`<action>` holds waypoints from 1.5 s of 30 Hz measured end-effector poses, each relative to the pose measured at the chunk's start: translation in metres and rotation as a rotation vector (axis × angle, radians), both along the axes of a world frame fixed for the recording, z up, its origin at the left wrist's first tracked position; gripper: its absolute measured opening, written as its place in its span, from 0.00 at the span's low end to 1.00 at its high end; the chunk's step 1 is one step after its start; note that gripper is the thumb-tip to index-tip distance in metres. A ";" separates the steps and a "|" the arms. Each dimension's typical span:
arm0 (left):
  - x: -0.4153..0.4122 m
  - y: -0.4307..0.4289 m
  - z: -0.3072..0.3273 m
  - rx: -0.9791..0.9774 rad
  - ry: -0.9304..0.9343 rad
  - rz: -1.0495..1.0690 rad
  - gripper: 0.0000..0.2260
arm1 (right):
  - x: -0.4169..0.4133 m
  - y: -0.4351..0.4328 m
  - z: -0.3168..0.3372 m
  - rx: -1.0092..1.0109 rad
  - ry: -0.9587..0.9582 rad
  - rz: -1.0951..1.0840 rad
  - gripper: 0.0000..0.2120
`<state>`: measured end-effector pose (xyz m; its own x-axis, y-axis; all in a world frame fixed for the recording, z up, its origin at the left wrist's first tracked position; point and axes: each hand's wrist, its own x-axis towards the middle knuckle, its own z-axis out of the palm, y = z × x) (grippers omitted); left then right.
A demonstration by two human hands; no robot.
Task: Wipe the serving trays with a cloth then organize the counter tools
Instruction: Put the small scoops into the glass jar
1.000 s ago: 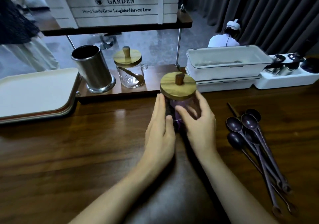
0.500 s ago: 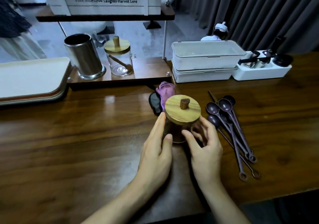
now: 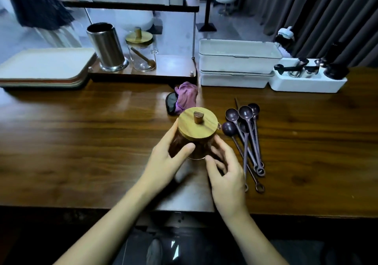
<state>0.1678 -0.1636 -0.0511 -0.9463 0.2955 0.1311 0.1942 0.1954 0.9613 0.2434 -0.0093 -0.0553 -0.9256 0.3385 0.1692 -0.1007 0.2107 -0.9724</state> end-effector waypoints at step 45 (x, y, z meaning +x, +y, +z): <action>-0.061 -0.018 0.004 -0.082 0.023 -0.172 0.48 | -0.115 0.006 0.104 0.008 0.241 -0.087 0.10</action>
